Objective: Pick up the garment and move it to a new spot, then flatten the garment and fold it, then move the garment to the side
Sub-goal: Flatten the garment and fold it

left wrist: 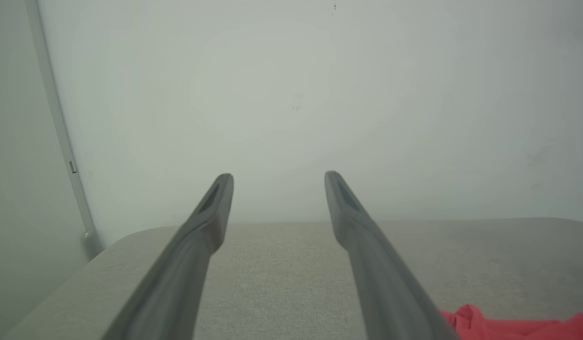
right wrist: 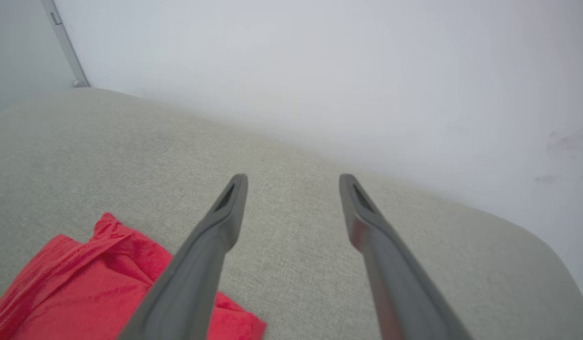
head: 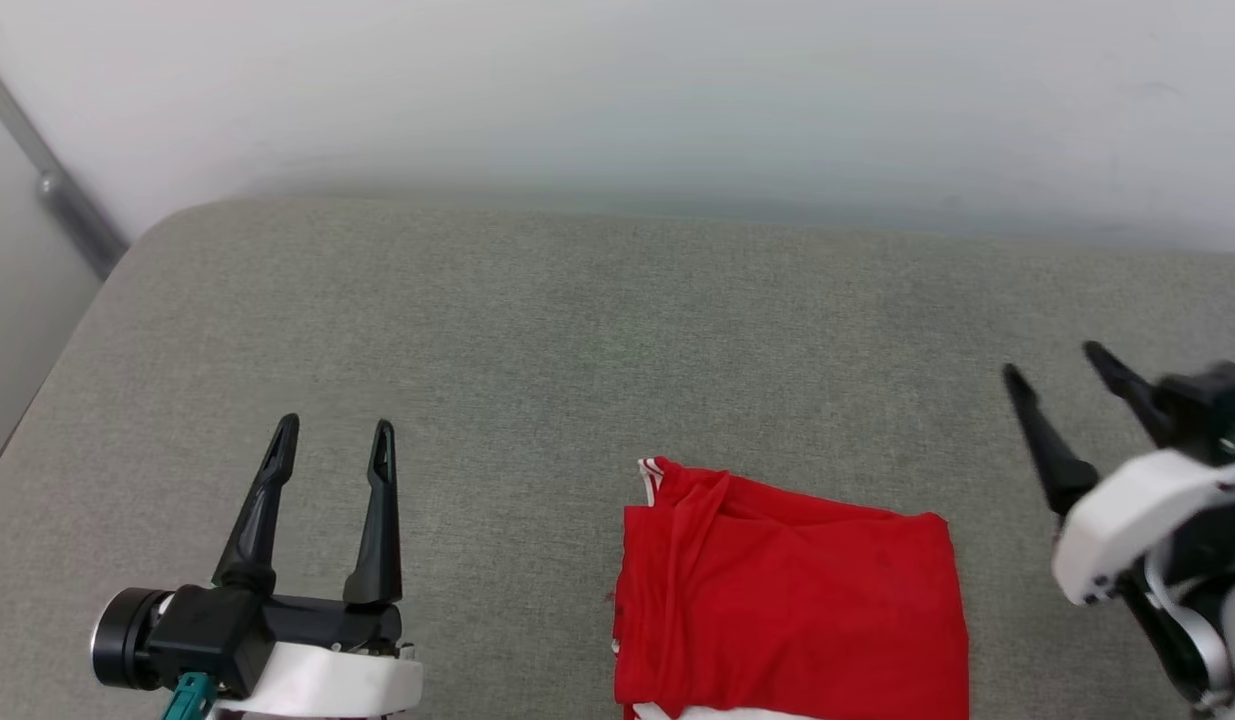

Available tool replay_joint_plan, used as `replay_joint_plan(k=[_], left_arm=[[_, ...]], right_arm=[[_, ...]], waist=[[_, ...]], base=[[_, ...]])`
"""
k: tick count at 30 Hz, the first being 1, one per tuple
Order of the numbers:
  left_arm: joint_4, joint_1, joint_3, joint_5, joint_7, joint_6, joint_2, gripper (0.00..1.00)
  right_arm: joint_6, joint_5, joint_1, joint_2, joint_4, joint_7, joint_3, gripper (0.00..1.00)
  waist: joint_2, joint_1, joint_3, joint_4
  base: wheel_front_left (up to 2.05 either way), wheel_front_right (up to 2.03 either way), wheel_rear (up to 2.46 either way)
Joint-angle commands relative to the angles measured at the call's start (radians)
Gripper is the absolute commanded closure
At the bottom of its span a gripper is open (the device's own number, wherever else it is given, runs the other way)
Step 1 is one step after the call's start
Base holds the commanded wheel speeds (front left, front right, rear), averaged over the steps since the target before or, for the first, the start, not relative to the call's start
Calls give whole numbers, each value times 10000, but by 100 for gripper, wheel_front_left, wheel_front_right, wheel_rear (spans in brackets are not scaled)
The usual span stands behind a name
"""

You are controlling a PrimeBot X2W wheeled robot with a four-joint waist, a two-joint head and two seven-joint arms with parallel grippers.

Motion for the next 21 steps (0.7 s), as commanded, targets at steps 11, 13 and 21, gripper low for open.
replay_joint_plan(k=[11,13,21], left_arm=[[68,17,-178,-322,-18,-10,3,0],[81,105,-67,-534,-20,-10,-5,0],[308,310,-245,-598,-20,-10,21,0]], right_arm=[[-4,-451,2124,1038,-1275,-2997,-2483,0],[-4,-502,2373,1324,-1494,-3442,-2572,0],[-4,-728,2935,2103,-1455,-4242,-2525,0]], waist=[[-1,1,185,-223],[-1,1,190,-254],[-1,1,221,-243]], base=[[0,0,0],[0,0,0],[0,0,0]])
